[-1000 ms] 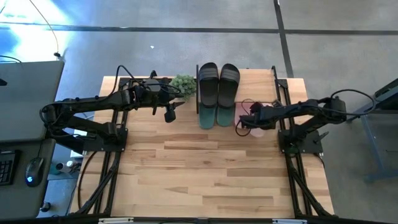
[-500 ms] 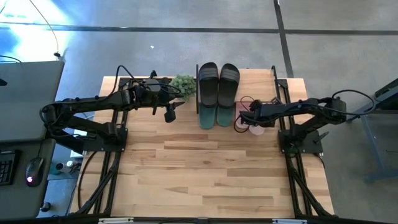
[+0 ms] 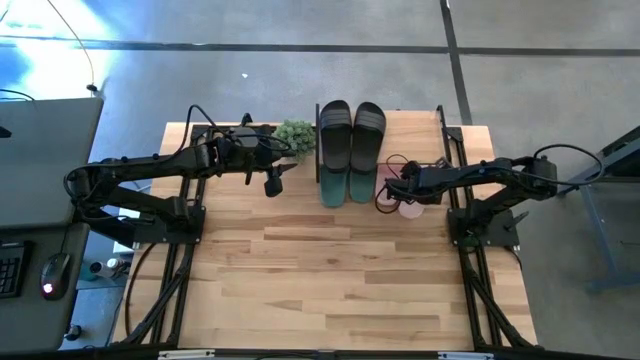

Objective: Pick and place slides into the shelf
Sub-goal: Put the pink slide under the shelf

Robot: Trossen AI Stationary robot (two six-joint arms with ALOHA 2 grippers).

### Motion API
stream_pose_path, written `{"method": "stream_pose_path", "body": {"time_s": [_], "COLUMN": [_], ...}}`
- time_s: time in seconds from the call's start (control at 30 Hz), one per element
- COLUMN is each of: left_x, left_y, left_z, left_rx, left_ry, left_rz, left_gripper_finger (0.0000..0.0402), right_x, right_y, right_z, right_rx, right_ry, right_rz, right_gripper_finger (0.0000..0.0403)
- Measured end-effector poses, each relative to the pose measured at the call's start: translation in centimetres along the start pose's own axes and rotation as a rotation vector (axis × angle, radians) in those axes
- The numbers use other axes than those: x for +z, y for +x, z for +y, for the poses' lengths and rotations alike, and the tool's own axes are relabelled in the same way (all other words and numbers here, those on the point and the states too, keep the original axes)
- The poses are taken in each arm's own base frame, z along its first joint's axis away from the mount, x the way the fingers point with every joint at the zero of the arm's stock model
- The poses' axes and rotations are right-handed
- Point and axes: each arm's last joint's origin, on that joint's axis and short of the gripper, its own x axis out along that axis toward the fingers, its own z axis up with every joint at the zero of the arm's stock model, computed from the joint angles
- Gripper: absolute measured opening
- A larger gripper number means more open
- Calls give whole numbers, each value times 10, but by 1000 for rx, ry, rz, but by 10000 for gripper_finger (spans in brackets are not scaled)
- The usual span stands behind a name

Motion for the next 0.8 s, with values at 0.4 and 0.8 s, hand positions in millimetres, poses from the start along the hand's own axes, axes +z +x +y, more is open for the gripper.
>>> {"method": "stream_pose_path", "body": {"time_s": [0.4,0.8], "left_x": [0,0], "left_y": [0,0], "left_z": [0,0], "left_rx": [0,0], "left_ry": [0,0], "left_rz": [0,0], "left_gripper_finger": [122,122], "right_x": [-6,-12], "right_y": [-5,-15], "right_z": [1,9], "right_rx": [-23,12], "right_ry": [12,-25], "right_rz": [-7,-39], "right_gripper_finger": [114,114]}}
